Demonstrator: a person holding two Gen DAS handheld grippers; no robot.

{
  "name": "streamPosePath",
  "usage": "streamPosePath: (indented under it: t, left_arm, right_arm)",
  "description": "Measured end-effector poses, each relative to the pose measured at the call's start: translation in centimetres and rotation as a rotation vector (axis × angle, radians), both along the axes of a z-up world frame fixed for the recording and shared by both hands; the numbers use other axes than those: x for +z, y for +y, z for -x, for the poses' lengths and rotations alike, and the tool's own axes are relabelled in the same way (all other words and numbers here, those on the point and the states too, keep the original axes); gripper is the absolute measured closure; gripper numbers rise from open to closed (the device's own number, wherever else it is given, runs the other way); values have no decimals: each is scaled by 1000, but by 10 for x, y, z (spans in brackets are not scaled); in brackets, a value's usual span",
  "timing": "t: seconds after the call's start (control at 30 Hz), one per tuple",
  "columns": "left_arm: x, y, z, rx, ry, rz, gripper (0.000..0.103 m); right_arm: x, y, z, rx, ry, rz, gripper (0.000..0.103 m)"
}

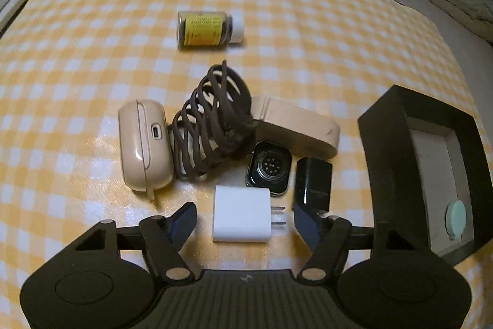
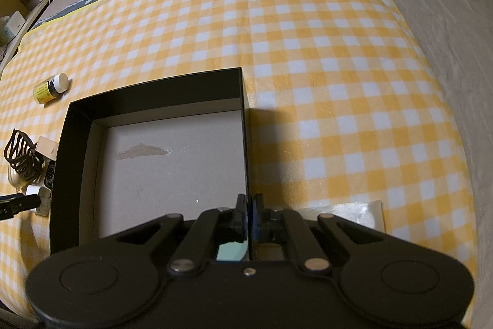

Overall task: Organize rigid objects
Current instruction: 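Move the left gripper to the white charger and close on it, then carry the white charger into the black box and open the left gripper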

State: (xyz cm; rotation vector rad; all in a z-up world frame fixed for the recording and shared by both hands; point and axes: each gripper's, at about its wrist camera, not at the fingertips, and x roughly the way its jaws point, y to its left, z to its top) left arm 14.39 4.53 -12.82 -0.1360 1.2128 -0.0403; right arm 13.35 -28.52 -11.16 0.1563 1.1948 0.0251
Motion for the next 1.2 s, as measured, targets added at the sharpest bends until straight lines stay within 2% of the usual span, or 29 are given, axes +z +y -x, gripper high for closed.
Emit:
streamPosePath:
  t: [0.1,0.23,0.3,0.6,0.7,0.97,1.07,1.2]
  left_arm:
    - [-10,1,-5,16,26,14,46]
    - [-13,-3,-7,12,26,12,49]
    - [-12,-3,-7,17,24,3,56]
    - [-2,-8,0,-19,0,-8,59]
    - [13,-15,7,-43,-47,-6,59]
    - [70,-42,21,-132,-255,45,60]
    - [82,-55,20,-149,-277,103,60]
    - [83,-81,11,-180,-266,169,60]
  right_arm:
    - [0,1,1,0,-1,2,99]
    - [0,2,1,-1,0,0,99]
    - [0,2,1,0,-1,2,99]
    - [0,2,0,-2,0,2,99]
    - [0,3,0,-1,-1,3,99]
    - [0,3,0,-1,-1,2,99]
    - [-1,4,0,-2,-1,4,99]
    - [0,1,-2,2,-2,9,99]
